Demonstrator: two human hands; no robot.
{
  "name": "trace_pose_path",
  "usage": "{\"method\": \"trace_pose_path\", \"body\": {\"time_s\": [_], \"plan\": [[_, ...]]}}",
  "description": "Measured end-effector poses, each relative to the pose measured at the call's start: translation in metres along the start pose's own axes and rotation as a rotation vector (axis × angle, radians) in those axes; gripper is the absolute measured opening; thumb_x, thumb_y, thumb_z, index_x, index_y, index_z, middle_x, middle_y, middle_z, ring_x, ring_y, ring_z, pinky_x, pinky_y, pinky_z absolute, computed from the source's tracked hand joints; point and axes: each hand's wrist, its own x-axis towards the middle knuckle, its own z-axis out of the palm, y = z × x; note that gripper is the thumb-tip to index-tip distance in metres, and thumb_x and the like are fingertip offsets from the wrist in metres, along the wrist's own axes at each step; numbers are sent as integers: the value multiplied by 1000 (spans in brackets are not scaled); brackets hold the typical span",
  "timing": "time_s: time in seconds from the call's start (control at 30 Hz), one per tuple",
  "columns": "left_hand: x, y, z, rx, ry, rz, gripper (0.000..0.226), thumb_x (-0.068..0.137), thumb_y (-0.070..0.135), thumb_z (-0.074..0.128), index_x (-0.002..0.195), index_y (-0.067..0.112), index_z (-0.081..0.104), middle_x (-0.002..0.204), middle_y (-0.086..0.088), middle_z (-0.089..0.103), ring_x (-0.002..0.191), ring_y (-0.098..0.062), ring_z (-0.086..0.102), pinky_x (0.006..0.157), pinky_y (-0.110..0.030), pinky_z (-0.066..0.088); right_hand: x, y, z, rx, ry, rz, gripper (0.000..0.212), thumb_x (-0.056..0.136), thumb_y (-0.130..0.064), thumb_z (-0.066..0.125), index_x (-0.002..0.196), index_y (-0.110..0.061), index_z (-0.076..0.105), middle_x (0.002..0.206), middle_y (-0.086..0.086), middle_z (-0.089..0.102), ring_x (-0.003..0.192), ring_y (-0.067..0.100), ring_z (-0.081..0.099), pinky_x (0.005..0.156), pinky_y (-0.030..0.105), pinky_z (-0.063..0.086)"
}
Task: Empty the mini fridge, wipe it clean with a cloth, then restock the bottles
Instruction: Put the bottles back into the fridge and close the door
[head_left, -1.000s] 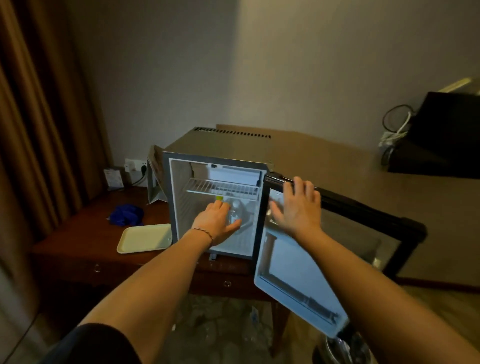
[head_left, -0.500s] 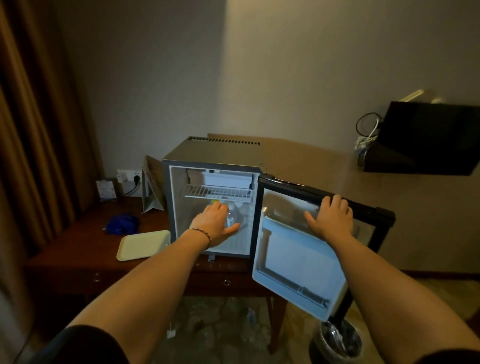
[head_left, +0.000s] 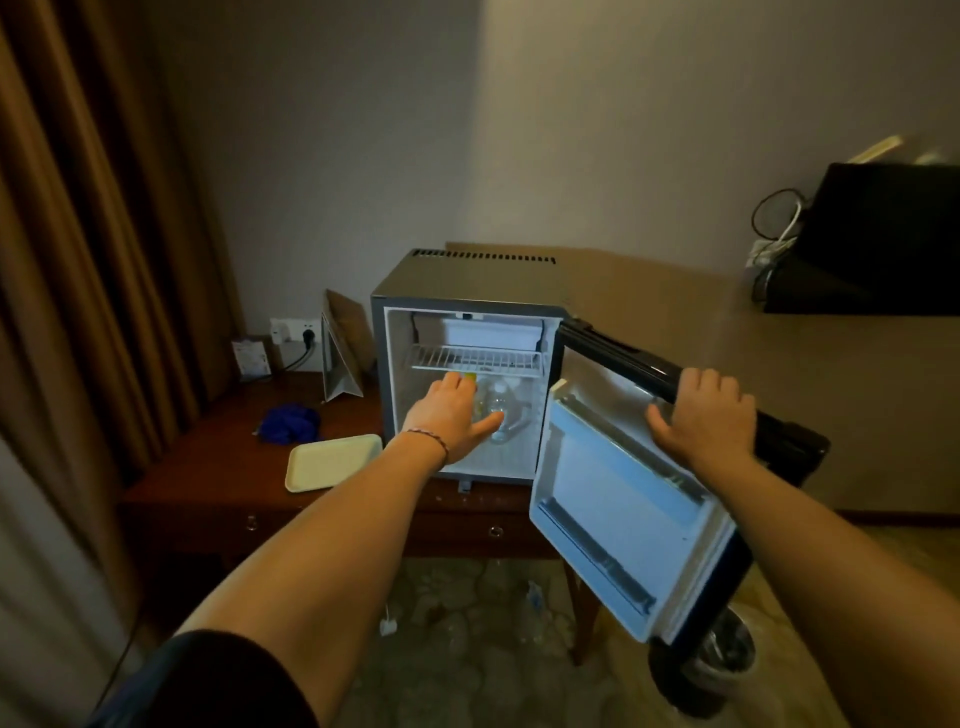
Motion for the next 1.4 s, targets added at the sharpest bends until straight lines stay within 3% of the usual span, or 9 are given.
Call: {"method": "trace_pose_path", "body": {"time_s": [0.1,0.27,0.43,0.57,0.67,0.73,0.83,1.17,1.4], "plan": [[-3,-3,-4,-7,20,20,55,95,57,46,123,10,48,123,-11,46,109,-28,48,91,-42,48,-11,-25,-22,7,-6,-88,44,89,-53,50,99,-11,52,94,11,59,82,28,55,68,35,40],[-11,-18,-23,-26,69,-6,57,96,58,40,125,10,49,124,-11,47,113,-29,49,94,-44,48,-13,-72,-60,112,-189,-221,47,88,-56,49,108,-13,54,103,9,57,91,27,56,78,40,52],[-26,-50,-38,-46,78,-43,60,97,59,36,127,9,49,125,-12,47,114,-29,48,96,-44,46,-18,-116,-76,378,-327,-285,43,89,-57,55,97,-15,58,106,7,49,95,23,50,83,41,52],[-36,-75,-50,-80,53,-87,64,97,60,35,133,8,47,132,-11,45,119,-28,47,100,-46,45,-25,-152,-79,493,-317,-404,50,93,-63,44,115,-20,59,115,5,51,109,24,48,94,41,43],[-37,-82,-61,-108,69,-80,62,97,59,36,133,10,47,134,-10,45,120,-26,48,101,-44,46,-36,-172,-64,574,-309,-407,68,95,-69,28,148,-28,39,156,-1,34,149,25,18,120,50,14],[-34,-89,-69,-121,98,-87,59,97,58,36,131,11,49,132,-9,46,118,-25,49,99,-43,47,-40,-191,-57,574,-329,-452,70,98,-68,21,157,-31,21,166,-6,9,152,16,-8,122,50,-5],[-31,-102,-72,-133,127,-121,56,97,56,37,130,12,50,129,-8,47,115,-24,50,99,-44,48,-35,-225,-52,521,-324,-517,71,99,-67,16,159,-29,9,167,-6,-2,150,13,-17,121,48,-12],[-2,-158,-48,-184,139,-272,49,97,54,39,126,17,53,122,-3,46,110,-20,49,95,-41,50,36,-311,-23,493,-179,-532,75,98,-66,28,156,-19,23,161,5,25,153,23,8,122,47,-4],[56,-200,-30,-176,138,-352,51,97,52,41,130,15,51,128,-4,46,117,-20,48,100,-40,47,105,-349,11,503,-152,-583,81,95,-68,35,156,-16,22,159,6,29,150,25,17,121,52,-3]]}}
